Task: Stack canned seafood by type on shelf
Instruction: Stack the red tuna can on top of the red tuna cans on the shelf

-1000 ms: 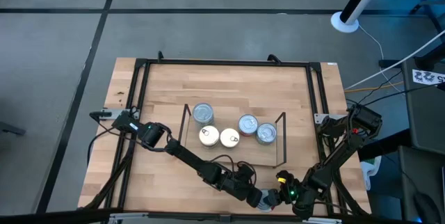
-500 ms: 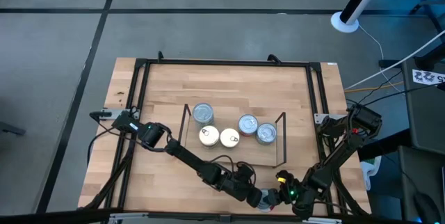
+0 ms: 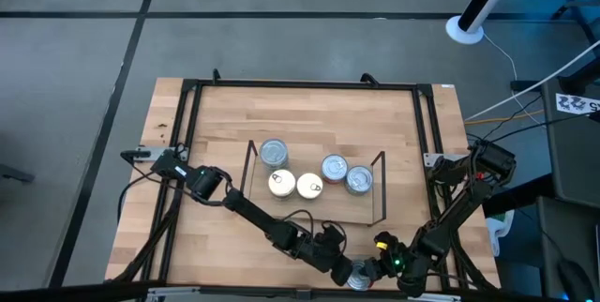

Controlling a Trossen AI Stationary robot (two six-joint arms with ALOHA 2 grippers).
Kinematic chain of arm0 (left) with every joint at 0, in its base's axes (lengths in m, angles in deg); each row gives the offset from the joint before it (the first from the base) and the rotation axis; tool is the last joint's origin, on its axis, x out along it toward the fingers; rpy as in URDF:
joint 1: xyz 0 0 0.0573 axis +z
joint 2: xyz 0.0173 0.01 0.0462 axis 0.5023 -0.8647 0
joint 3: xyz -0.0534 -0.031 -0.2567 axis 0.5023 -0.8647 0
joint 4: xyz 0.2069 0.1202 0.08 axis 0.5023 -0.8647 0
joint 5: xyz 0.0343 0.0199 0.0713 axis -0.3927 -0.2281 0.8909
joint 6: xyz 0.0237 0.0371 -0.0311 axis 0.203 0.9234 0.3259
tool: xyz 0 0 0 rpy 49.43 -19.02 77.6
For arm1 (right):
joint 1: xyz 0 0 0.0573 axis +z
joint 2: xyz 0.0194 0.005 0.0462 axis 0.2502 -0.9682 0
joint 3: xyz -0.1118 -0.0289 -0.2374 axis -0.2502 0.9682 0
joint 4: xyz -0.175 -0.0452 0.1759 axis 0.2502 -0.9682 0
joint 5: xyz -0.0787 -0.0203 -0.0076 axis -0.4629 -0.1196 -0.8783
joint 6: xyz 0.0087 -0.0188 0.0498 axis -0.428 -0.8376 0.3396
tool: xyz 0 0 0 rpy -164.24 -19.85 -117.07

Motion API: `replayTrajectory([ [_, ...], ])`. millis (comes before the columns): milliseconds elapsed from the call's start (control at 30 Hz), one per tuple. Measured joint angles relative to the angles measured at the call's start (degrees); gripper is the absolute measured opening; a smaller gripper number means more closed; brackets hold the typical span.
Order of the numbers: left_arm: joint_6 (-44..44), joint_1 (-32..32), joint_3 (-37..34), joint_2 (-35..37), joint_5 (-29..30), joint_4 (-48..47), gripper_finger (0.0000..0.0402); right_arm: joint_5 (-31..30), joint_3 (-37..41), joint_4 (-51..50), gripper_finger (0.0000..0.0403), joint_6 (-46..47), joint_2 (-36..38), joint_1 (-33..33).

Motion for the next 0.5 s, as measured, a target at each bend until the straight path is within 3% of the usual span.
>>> replayTrajectory([
  [500,1.6,-0.3,0.0,1.0,0.4,-1.4,0.0001,0.1,0.0,0.2,0.016,-2.8,0.1,-0.1],
])
